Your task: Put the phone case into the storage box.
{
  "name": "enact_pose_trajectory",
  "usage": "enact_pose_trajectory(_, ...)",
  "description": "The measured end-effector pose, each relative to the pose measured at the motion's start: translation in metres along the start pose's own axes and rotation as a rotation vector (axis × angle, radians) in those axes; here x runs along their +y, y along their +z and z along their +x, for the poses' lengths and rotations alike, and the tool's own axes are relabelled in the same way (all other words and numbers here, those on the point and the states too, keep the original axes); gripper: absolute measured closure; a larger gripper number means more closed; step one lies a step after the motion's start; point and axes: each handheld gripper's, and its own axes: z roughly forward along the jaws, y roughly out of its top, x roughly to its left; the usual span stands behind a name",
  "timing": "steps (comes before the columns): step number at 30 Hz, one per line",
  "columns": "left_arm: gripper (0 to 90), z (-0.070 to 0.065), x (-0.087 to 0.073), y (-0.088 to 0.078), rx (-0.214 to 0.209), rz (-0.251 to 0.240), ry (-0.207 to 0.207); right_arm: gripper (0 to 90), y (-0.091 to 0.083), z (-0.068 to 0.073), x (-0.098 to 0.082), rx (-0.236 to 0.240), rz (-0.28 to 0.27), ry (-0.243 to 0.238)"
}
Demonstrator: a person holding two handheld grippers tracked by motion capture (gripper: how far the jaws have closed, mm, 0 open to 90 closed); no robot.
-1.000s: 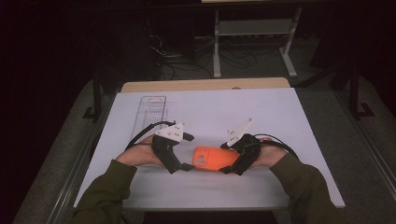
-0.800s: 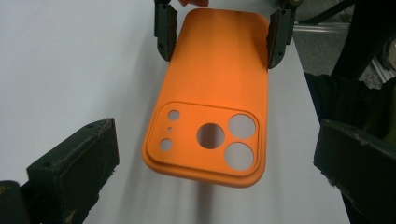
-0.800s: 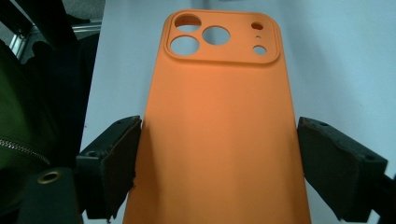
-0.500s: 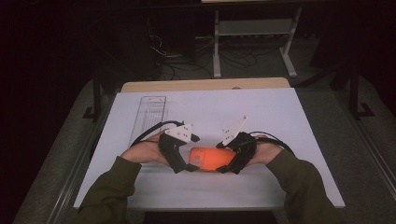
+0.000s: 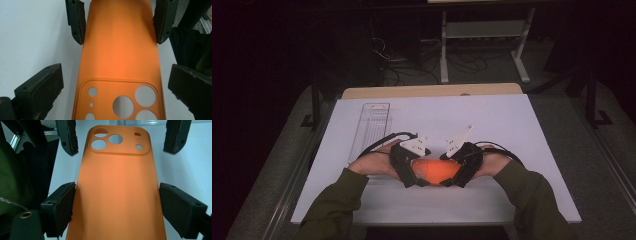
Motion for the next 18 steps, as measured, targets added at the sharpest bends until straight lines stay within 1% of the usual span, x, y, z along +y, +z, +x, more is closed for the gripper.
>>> enact_pose_trajectory(1,0.0,-0.0006,0.0001,0.0009,-0.002,0.001,-0.001,15.1,0.0000,0.0006,0.0005,-0.001,-0.001,0.002)
enact_pose_trajectory(2,0.0,-0.0005,0.0003,0.0012,-0.002,0.009,0.008,15.1,-0.0001,0.0008,0.0009,-0.003,0.000,0.000)
enact_pose_trajectory(3,0.0,-0.0011,0.0004,0.0021,-0.004,0.009,0.003,15.1,-0.0001,0.0011,0.0011,0.000,-0.002,0.001)
enact_pose_trajectory(6,0.0,-0.0014,0.0007,0.0042,-0.009,0.020,0.009,15.1,0.0000,0.0012,0.0015,0.000,-0.004,-0.001)
enact_pose_trajectory(7,0.0,-0.0003,0.0011,0.0041,-0.007,0.040,0.029,15.1,-0.0002,0.0016,0.0015,0.001,-0.001,0.003)
enact_pose_trajectory(8,0.0,-0.0010,0.0012,0.0050,-0.009,0.039,0.020,15.1,-0.0012,0.0032,0.0016,0.003,0.014,0.026)
enact_pose_trajectory(9,0.0,-0.0013,0.0013,0.0059,-0.013,0.037,0.019,15.1,-0.0014,0.0033,0.0018,0.004,0.013,0.026)
enact_pose_trajectory(10,0.0,-0.0001,0.0015,0.0055,-0.012,0.055,0.042,15.1,-0.0017,0.0036,0.0020,0.004,0.014,0.026)
enact_pose_trajectory(11,0.0,-0.0003,0.0017,0.0058,-0.012,0.055,0.042,15.1,-0.0018,0.0037,0.0022,0.003,0.012,0.024)
enact_pose_trajectory(13,2.6,-0.0020,0.0017,0.0073,-0.015,0.042,0.026,15.1,-0.0020,0.0041,0.0024,0.003,0.011,0.026)
enact_pose_trajectory(14,2.9,-0.0017,0.0017,0.0074,-0.014,0.049,0.032,15.1,-0.0018,0.0041,0.0024,0.002,0.007,0.023)
enact_pose_trajectory(15,3.1,-0.0027,0.0015,0.0084,-0.017,0.042,0.021,15.1,-0.0021,0.0044,0.0025,0.002,0.008,0.023)
enact_pose_trajectory(17,4.0,-0.0029,0.0014,0.0091,-0.015,0.045,0.023,15.1,-0.0018,0.0024,0.0028,-0.004,-0.011,-0.010)
enact_pose_trajectory(18,4.4,-0.0030,0.0017,0.0094,-0.018,0.050,0.022,15.1,-0.0023,0.0028,0.0029,-0.003,-0.011,-0.007)
